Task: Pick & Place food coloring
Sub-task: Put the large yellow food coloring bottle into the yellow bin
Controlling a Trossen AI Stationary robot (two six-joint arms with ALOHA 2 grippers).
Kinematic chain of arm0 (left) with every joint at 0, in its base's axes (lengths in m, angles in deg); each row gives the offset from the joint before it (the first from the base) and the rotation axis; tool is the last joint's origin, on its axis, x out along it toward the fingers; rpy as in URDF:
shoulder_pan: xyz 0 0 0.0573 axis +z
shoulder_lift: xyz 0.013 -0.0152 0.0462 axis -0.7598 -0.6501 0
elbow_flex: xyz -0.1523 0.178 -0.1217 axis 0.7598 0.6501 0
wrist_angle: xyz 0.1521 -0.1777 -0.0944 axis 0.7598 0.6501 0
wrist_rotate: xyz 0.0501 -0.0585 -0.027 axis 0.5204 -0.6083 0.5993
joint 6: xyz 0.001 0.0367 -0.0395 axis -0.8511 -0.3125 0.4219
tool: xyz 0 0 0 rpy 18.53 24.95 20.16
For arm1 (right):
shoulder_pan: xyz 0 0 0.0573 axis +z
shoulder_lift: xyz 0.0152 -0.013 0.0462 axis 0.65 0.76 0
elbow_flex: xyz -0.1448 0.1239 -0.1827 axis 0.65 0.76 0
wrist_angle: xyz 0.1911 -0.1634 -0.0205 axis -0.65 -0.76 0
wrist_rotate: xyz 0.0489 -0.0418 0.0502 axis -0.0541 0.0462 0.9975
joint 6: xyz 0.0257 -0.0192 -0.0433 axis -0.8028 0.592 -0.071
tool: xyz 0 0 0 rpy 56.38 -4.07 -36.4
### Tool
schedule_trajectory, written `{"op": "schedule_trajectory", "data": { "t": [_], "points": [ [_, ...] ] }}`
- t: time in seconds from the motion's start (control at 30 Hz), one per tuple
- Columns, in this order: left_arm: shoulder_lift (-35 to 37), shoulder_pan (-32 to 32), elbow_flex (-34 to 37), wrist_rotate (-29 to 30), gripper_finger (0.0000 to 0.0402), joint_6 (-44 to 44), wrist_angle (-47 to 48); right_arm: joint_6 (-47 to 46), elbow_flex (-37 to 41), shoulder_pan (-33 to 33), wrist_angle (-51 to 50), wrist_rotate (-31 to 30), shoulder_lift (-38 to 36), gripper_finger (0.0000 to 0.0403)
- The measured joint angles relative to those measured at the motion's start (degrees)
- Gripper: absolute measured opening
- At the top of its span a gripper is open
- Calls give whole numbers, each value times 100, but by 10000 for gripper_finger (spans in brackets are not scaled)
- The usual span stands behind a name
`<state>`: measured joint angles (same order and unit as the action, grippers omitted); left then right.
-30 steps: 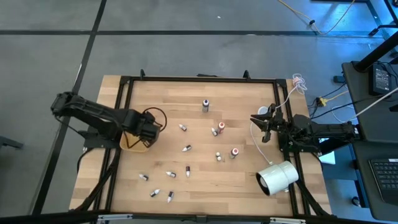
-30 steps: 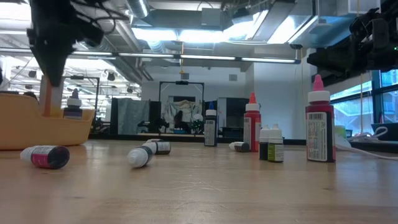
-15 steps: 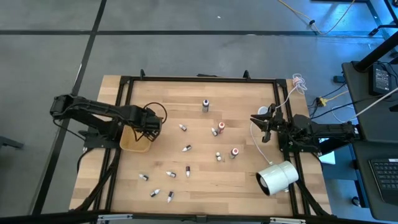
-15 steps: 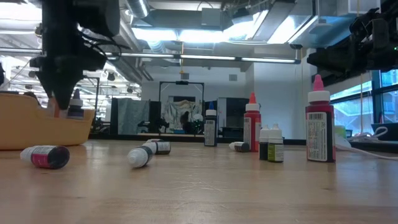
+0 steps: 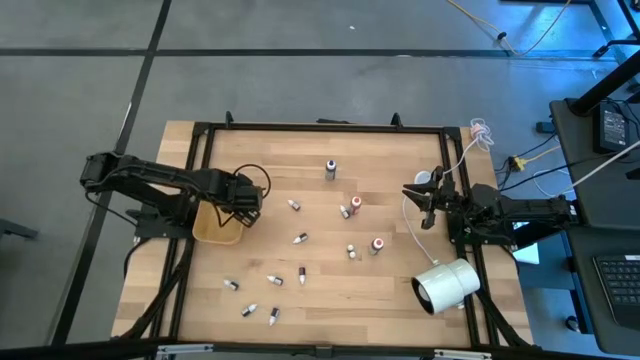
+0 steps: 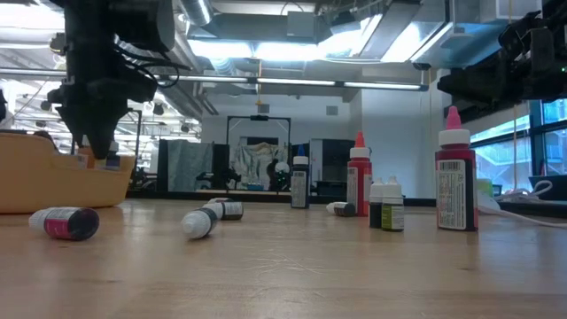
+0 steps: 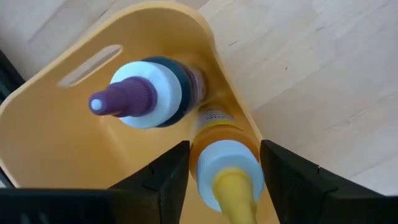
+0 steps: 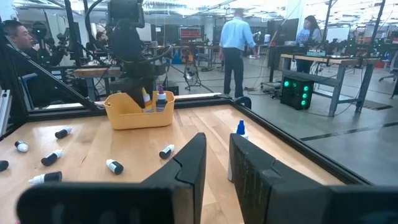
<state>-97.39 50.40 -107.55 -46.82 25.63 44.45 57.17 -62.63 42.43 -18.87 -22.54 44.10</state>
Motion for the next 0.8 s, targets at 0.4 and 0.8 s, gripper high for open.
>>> {"op": "schedule_trajectory", "data": {
  "t": [0.4, 0.8],
  "points": [
    [375, -2, 0, -40, 190, 34, 345, 0, 0, -1, 0, 1, -1, 75],
    [1532, -2, -185, -1, 184, 255, 418, 0, 0, 0, -2, 1, 1, 75]
  ]
}}
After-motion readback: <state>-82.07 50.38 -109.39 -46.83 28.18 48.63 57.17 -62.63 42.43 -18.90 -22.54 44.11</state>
